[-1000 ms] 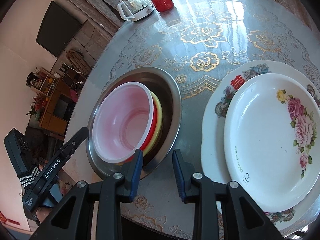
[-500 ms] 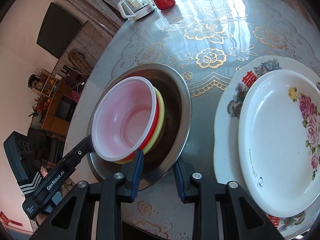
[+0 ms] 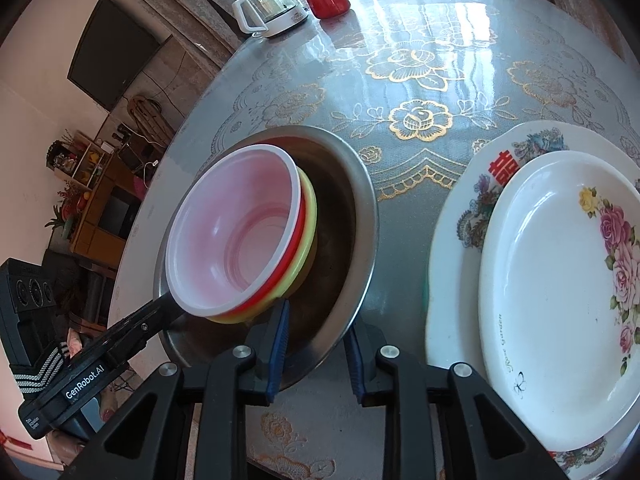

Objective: Organize plates and bowls
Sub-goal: 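Grasp the steel bowl rim with both grippers, then lift the nested steel bowl with both grippers and carry it over the plate stack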

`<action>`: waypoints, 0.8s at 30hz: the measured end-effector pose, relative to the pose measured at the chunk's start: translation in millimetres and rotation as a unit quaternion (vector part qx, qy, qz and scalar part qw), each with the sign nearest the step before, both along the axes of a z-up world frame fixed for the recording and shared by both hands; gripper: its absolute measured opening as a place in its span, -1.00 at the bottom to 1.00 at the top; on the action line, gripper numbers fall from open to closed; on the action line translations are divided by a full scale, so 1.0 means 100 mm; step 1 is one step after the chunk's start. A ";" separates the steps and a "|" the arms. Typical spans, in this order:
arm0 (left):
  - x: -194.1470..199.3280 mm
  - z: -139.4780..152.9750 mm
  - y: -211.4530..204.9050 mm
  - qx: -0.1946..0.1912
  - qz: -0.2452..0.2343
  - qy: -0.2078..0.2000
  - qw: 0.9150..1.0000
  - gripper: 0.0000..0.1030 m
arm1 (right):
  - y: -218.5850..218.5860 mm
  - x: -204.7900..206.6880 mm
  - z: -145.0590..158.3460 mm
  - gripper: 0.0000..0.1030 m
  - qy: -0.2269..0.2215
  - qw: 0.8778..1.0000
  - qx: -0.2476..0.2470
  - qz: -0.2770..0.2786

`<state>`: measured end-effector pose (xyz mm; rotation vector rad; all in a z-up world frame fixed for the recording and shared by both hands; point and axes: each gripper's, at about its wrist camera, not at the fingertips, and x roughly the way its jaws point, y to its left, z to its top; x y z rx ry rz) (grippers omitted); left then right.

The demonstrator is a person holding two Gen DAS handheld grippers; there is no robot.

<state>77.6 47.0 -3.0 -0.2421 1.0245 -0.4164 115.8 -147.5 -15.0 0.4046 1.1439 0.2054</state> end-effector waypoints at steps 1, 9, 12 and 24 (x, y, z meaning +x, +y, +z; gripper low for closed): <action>-0.01 0.00 -0.02 0.005 -0.004 -0.003 1.000 -0.49 | 0.02 0.01 0.01 -0.50 -0.003 1.000 -0.008 0.004; 0.03 -0.04 -0.05 -0.001 -0.009 -0.006 1.000 -0.49 | 0.10 0.07 0.00 -0.51 -0.023 0.998 -0.063 0.015; 0.01 -0.06 -0.05 -0.004 -0.005 -0.018 1.000 -0.49 | 0.09 0.08 0.00 -0.51 -0.027 0.997 -0.065 0.013; -0.10 -0.06 -0.09 0.018 0.002 -0.062 0.998 -0.47 | 0.02 -0.03 0.02 -0.57 -0.045 0.998 -0.044 0.007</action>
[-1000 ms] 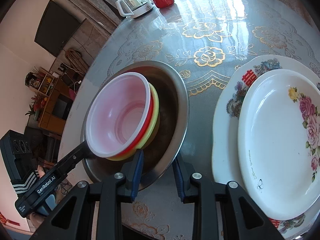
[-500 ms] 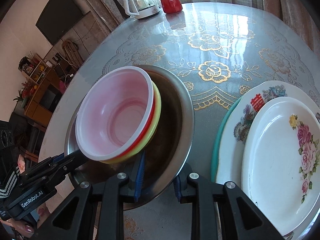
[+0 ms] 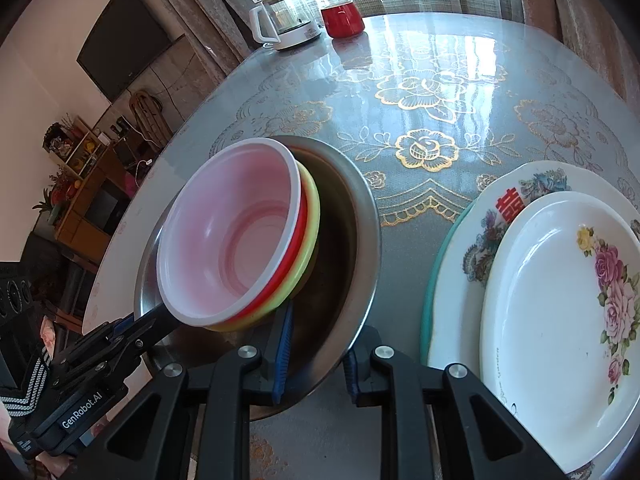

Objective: Organize plates and bowls
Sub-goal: 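Lift the nested steel bowl with both grippers and carry it over the plate stack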

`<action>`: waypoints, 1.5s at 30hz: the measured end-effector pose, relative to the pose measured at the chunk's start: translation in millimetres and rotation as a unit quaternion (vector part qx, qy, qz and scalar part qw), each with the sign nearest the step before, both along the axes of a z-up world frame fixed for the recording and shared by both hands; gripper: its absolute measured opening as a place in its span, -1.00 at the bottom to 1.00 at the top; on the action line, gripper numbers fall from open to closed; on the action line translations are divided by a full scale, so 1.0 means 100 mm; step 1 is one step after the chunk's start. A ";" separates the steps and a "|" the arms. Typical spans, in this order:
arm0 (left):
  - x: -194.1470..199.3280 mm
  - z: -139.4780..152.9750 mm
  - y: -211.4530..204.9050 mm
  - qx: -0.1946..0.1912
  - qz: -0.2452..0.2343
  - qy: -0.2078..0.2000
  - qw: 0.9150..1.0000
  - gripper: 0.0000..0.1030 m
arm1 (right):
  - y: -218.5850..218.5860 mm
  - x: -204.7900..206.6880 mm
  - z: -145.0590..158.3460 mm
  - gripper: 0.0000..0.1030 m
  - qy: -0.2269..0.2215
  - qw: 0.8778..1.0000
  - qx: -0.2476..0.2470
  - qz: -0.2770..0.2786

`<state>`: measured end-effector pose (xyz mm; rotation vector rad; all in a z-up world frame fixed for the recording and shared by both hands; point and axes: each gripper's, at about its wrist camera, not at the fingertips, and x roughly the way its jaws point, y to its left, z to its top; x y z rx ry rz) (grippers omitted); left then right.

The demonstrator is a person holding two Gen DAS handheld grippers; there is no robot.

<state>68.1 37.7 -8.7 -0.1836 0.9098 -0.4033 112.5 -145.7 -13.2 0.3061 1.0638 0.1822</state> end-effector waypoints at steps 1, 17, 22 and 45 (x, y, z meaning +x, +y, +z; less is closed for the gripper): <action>0.00 0.00 -0.01 0.003 0.000 -0.002 1.000 -0.47 | -0.01 -0.01 0.00 -0.57 0.000 1.000 0.002 -0.001; -0.08 0.32 -0.19 0.014 -0.007 -0.061 0.998 -0.45 | -0.19 -0.20 0.29 -0.57 -0.047 0.999 0.014 -0.016; -0.07 0.45 -0.40 0.008 -0.032 -0.076 0.997 -0.45 | -0.38 -0.34 0.43 -0.57 -0.064 0.997 0.013 -0.037; -0.20 0.56 -1.62 -0.003 -0.159 -0.081 0.984 -0.40 | -1.47 -1.09 0.73 -0.57 -0.082 0.984 0.003 -0.158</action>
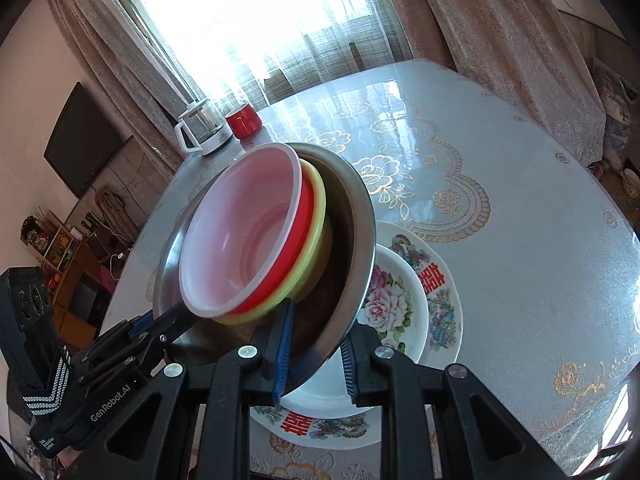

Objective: Organize plates and bowls
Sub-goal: 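Lift the nested steel bowl with both grippers and carry it over the plate stack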

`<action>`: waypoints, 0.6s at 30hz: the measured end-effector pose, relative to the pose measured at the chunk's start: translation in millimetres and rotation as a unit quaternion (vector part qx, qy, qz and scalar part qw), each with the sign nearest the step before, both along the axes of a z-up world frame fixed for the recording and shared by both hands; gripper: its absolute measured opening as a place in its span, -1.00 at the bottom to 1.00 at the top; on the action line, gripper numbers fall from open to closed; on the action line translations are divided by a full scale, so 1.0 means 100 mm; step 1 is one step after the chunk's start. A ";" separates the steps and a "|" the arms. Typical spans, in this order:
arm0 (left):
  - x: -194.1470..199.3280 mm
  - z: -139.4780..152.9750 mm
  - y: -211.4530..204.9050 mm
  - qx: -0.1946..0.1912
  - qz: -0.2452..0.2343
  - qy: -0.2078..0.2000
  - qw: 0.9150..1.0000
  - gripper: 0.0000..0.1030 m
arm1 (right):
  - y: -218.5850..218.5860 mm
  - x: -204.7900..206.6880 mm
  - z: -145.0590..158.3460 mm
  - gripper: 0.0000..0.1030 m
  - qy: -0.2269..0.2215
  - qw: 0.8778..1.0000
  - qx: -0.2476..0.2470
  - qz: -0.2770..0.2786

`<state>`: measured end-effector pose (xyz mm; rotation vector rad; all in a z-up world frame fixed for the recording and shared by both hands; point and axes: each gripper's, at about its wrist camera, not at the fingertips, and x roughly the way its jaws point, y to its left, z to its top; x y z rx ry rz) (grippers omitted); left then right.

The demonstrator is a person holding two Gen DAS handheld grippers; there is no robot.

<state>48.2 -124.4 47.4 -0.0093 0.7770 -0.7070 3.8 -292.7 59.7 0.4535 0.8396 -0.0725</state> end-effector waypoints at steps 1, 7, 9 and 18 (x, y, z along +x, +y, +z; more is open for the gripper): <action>-0.01 -0.02 -0.02 0.002 -0.001 0.002 1.000 -0.40 | -0.01 -0.01 -0.01 -0.57 0.003 1.000 0.000 -0.002; -0.06 -0.14 -0.12 0.019 -0.006 0.016 1.000 -0.39 | -0.10 -0.05 -0.14 -0.57 0.020 1.000 0.015 -0.012; -0.06 -0.17 -0.15 0.023 -0.007 0.020 1.000 -0.39 | -0.12 -0.06 -0.18 -0.57 0.025 0.999 0.020 -0.014; -0.09 -0.29 -0.22 0.028 -0.015 0.034 0.999 -0.38 | -0.20 -0.11 -0.31 -0.57 0.044 0.998 0.037 -0.030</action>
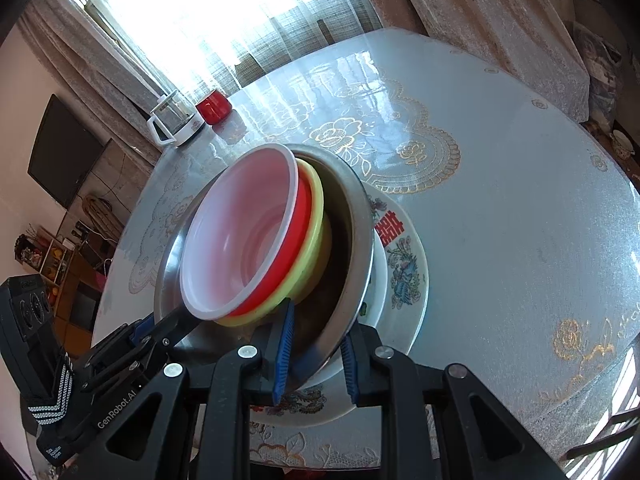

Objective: Organize plates and bowls
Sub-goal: 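Lift the nested steel bowl with both grippers and carry it over the plate stack, then lower the steel bowl onto the plate stack and open both grippers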

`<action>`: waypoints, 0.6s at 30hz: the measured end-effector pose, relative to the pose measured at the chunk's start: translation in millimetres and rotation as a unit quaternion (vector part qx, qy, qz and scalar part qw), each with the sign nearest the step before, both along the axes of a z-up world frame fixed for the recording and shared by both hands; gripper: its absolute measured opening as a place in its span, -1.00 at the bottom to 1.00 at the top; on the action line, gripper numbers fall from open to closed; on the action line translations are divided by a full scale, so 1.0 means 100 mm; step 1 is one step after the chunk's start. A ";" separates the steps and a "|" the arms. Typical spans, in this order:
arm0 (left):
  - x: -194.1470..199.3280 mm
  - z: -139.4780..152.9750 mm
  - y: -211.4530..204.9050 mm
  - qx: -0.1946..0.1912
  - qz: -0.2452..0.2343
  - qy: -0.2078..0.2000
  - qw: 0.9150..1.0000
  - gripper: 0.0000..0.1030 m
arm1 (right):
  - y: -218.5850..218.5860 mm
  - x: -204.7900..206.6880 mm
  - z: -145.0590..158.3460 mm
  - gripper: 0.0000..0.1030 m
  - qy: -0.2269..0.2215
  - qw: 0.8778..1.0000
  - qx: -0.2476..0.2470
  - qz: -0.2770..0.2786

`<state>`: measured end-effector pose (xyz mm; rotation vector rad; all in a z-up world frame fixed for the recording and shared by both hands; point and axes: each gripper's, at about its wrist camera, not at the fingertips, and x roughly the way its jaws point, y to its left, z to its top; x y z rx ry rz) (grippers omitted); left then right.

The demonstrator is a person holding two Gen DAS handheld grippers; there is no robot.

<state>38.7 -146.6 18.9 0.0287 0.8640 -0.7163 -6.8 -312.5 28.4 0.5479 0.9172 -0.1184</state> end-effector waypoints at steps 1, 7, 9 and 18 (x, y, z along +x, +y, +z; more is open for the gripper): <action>-0.01 -0.02 -0.02 0.000 -0.001 0.004 1.000 -0.37 | -0.01 0.00 -0.02 -0.56 0.003 1.000 0.003 -0.003; -0.05 -0.06 -0.03 0.001 -0.002 0.004 1.000 -0.37 | -0.03 0.01 -0.08 -0.55 0.007 1.000 0.011 -0.010; -0.05 -0.06 -0.02 0.000 0.000 0.004 1.000 -0.37 | -0.02 0.01 -0.08 -0.54 0.006 1.000 0.012 -0.010; -0.08 -0.04 -0.02 0.006 0.005 0.000 1.000 -0.37 | -0.02 0.00 -0.08 -0.53 0.010 1.000 0.019 -0.017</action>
